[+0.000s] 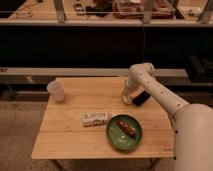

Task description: Wipe the white sponge on the table

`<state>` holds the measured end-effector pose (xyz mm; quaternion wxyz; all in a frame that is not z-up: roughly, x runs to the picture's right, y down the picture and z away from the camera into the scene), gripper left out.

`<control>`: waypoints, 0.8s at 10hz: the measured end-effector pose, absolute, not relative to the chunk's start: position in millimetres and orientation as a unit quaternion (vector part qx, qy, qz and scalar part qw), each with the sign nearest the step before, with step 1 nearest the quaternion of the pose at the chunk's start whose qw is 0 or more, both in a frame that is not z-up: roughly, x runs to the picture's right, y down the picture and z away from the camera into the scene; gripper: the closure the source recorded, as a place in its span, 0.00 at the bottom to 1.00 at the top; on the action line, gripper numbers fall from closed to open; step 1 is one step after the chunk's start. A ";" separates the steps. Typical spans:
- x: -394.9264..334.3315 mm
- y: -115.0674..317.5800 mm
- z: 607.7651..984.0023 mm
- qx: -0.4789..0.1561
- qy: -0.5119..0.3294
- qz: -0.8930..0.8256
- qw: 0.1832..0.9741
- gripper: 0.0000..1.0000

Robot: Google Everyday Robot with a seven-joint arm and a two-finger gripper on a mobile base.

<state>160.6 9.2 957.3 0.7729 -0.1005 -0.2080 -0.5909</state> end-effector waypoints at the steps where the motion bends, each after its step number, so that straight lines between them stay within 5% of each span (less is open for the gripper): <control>1: 165.9 -1.8 962.6 -0.094 -0.199 -0.583 0.782 1.00; 8: 111.6 -34.2 1014.0 -0.077 -0.211 -0.586 0.779 1.00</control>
